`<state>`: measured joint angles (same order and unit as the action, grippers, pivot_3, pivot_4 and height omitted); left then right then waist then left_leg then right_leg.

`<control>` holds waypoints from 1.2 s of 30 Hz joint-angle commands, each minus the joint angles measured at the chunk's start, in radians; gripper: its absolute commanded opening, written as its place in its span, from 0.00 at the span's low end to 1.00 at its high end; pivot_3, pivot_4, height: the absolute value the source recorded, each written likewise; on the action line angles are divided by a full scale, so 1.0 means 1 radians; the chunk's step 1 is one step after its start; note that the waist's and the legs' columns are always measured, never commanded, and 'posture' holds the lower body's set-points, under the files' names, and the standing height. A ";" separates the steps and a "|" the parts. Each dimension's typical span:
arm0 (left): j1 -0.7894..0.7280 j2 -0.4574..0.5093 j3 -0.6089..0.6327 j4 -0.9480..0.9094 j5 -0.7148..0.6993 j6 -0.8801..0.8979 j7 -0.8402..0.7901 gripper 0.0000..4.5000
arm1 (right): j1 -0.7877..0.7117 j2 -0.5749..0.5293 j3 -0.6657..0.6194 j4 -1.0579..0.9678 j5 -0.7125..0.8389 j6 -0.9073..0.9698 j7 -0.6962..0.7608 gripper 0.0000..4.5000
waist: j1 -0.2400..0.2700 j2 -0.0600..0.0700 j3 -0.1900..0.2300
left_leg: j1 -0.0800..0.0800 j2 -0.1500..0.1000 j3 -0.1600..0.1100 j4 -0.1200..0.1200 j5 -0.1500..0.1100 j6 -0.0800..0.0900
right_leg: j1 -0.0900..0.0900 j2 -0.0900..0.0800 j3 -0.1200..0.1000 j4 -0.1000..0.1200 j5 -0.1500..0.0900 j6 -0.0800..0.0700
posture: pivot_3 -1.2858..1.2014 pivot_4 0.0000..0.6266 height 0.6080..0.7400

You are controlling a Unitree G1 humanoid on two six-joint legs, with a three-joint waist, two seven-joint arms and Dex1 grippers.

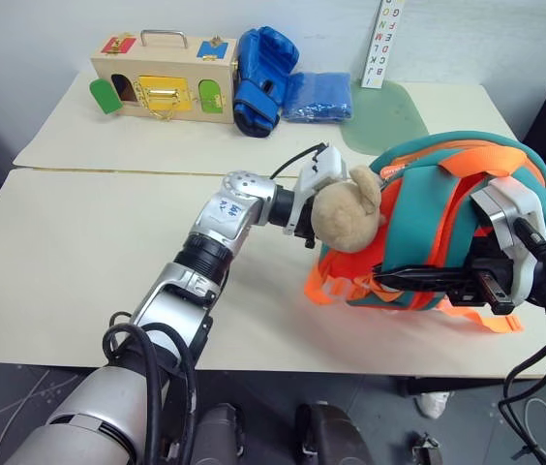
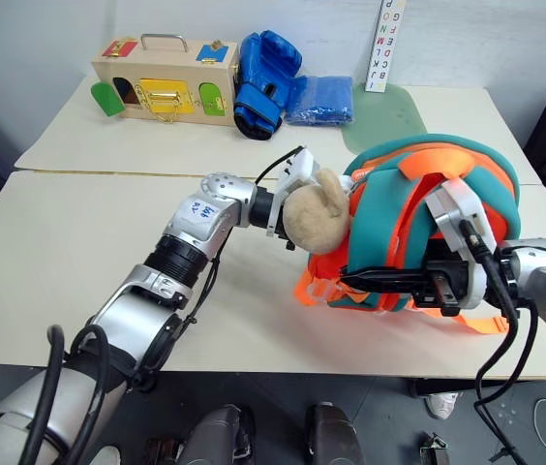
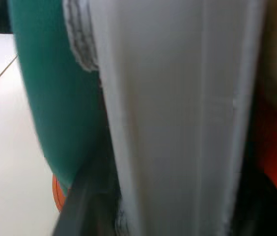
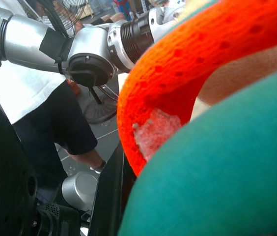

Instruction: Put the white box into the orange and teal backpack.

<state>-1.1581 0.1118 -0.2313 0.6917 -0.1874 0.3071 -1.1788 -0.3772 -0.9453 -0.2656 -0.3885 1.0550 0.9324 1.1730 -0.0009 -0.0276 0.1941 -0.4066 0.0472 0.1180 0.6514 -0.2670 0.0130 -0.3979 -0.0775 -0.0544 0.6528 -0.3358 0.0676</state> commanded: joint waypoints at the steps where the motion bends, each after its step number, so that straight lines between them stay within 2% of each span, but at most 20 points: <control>1: 0.012 0.018 0.019 -0.023 0.001 -0.004 0.000 0.79 | 0.002 0.004 -0.014 -0.027 0.016 -0.023 -0.004 0.00 | -0.001 0.000 0.000 | 0.000 0.000 0.000 0.000 0.000 0.000 | 0.000 0.000 0.000 0.000 0.000 0.000 | 0.52 0.24 1.00; 4: 0.061 0.110 0.053 -0.138 -0.044 0.058 -0.066 0.97 | 0.012 0.014 -0.014 -0.021 0.009 -0.028 -0.014 0.00 | -0.005 0.000 0.000 | 0.000 0.000 0.000 -0.001 0.000 0.000 | 0.000 0.000 0.000 0.000 0.000 0.000 | 0.52 0.24 1.00; 5: 0.083 0.138 0.066 -0.183 -0.058 0.066 -0.078 0.99 | 0.015 0.020 -0.017 -0.020 0.011 -0.029 -0.023 0.00 | -0.007 0.000 0.000 | 0.001 0.000 0.000 -0.001 0.000 0.000 | 0.000 0.000 0.000 0.000 0.000 0.000 | 0.52 0.24 1.00; 13: 0.252 0.370 0.220 -0.564 -0.243 0.291 -0.097 0.99 | 0.058 0.037 -0.015 -0.045 0.015 -0.038 -0.061 0.00 | -0.007 0.000 0.000 | 0.001 0.001 -0.001 -0.002 0.004 -0.006 | 0.000 0.000 0.000 0.001 0.000 0.000 | 0.52 0.24 1.00; 15: 0.261 0.405 0.271 -0.612 -0.274 0.332 -0.047 0.99 | 0.052 0.041 -0.008 -0.042 0.013 -0.039 -0.071 0.00 | -0.007 0.000 0.000 | 0.001 0.001 -0.001 -0.002 0.004 -0.006 | 0.000 0.000 0.000 0.001 0.000 0.000 | 0.52 0.24 1.00; 20: 0.205 0.387 0.310 -0.600 -0.263 0.290 0.076 0.99 | 0.056 0.042 -0.012 -0.040 0.019 -0.039 -0.078 0.00 | 0.003 0.000 0.000 | 0.001 0.000 -0.003 -0.001 0.003 -0.005 | 0.002 0.000 -0.001 0.001 0.000 0.000 | 0.52 0.24 1.00; 25: 0.145 0.314 0.202 -0.483 -0.193 0.179 0.072 0.99 | 0.064 0.041 -0.016 -0.045 0.028 -0.038 -0.085 0.00 | 0.003 0.000 0.000 | 0.001 -0.001 -0.002 0.000 0.003 -0.004 | 0.003 -0.001 -0.001 0.000 0.000 0.001 | 0.52 0.24 1.00; 29: 0.062 0.221 0.119 -0.264 -0.107 0.052 0.073 0.99 | 0.061 0.044 -0.019 -0.054 0.041 -0.036 -0.100 0.00 | 0.001 0.000 0.000 | 0.001 0.000 -0.001 0.000 0.003 -0.005 | 0.003 0.000 -0.001 0.000 0.000 0.001 | 0.52 0.24 1.00; 33: 0.005 0.192 0.055 -0.123 -0.040 -0.034 0.014 0.99 | 0.079 0.044 -0.030 -0.075 0.051 -0.040 -0.118 0.00 | -0.003 0.000 0.000 | 0.001 0.000 0.000 -0.001 0.003 -0.005 | 0.002 0.001 -0.001 0.000 0.000 0.001 | 0.52 0.24 1.00; 36: -0.042 0.176 0.058 -0.031 -0.015 -0.080 0.021 0.99 | 0.100 0.046 -0.049 -0.091 0.067 -0.042 -0.139 0.00 | -0.001 0.000 0.000 | 0.001 0.000 0.000 -0.002 0.003 -0.005 | 0.001 0.001 0.000 0.000 0.000 0.001 | 0.52 0.24 1.00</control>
<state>-1.1599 0.2894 -0.1819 0.6402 -0.2191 0.2644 -1.1589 -0.2837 -0.9043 -0.2794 -0.4411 1.0897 0.9005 1.0433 -0.0023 -0.0275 0.1940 -0.4055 0.0473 0.1181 0.6499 -0.2639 0.0085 -0.3971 -0.0762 -0.0546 0.6524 -0.3355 0.0683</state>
